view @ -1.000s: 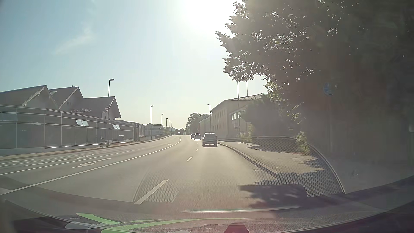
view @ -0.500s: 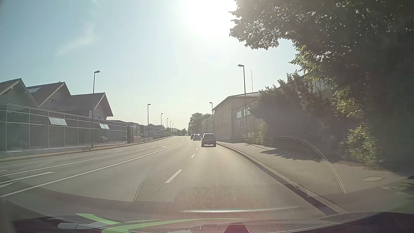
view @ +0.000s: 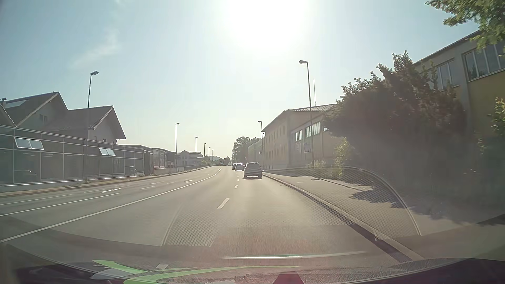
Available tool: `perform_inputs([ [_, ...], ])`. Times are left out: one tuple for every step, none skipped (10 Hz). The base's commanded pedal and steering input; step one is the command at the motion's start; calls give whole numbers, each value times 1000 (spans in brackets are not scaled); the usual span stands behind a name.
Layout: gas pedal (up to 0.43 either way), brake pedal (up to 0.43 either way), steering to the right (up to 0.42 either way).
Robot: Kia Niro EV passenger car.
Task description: Follow the waypoints while adhering to traffic rules and regulations
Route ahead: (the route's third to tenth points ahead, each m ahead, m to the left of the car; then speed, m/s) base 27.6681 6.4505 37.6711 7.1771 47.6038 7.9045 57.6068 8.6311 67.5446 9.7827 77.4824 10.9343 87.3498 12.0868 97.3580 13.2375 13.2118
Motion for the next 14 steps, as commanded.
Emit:
perform_inputs([
  [138, 0, -11],
  [130, 0, -12],
  [130, 0, -12],
  [130, 0, -13],
  [130, 0, -14],
  [130, 0, -14],
  [130, 0, -14],
  [130, 0, -14],
  [130, 0, -14],
  [130, 0, -14],
  [130, 0, -14],
  [130, 0, -14],
  [130, 0, -14],
  [130, 0, -14],
])
